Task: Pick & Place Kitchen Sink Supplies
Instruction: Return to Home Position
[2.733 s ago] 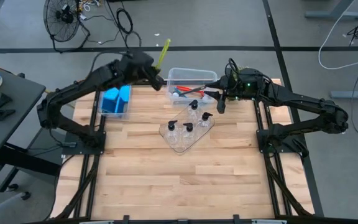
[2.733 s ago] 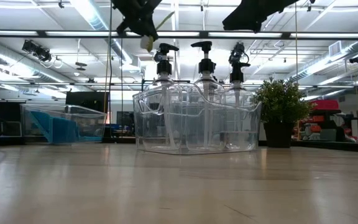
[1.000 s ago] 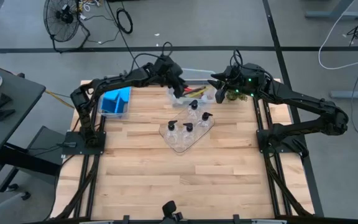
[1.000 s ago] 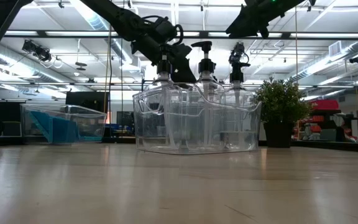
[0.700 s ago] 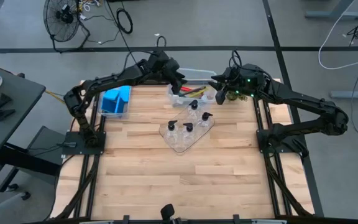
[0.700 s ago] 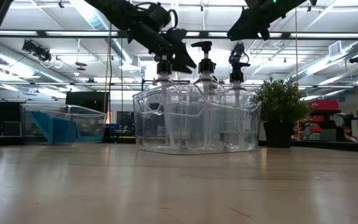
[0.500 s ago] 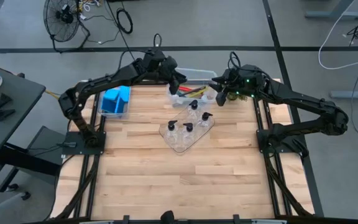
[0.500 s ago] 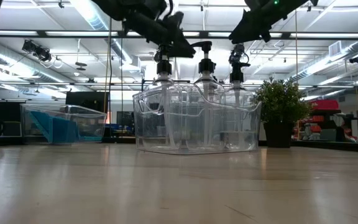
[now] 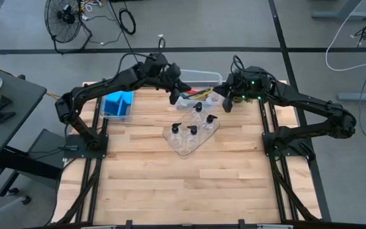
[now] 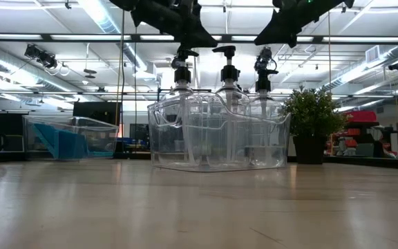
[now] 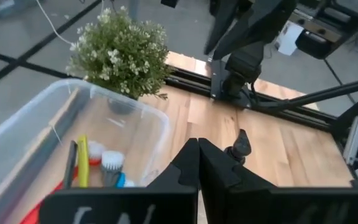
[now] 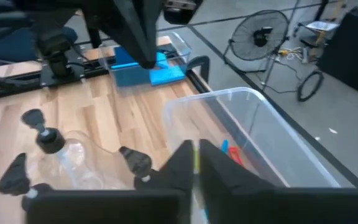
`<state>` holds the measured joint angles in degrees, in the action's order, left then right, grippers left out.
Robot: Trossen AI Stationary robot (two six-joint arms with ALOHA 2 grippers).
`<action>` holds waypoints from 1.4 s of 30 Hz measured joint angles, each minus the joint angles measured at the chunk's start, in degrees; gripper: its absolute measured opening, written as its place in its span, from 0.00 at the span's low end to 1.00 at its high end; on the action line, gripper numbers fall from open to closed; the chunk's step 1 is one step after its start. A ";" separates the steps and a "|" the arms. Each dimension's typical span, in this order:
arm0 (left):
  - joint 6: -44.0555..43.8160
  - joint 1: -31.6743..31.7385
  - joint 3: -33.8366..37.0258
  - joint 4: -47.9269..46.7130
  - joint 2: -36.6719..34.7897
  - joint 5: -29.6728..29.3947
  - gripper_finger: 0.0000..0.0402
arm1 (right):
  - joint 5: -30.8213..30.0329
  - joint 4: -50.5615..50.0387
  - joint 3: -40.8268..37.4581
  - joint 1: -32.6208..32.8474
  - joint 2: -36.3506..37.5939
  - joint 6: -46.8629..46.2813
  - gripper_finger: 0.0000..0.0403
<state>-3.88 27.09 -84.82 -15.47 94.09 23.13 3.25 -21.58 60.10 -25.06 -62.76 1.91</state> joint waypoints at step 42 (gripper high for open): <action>-13.71 -7.51 35.88 18.31 -35.37 -11.04 0.00 | 7.05 39.55 -35.03 3.30 24.59 -14.99 0.00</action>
<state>-17.58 19.58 -48.93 2.83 58.72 12.09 10.31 17.97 25.07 -21.76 -38.17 -13.07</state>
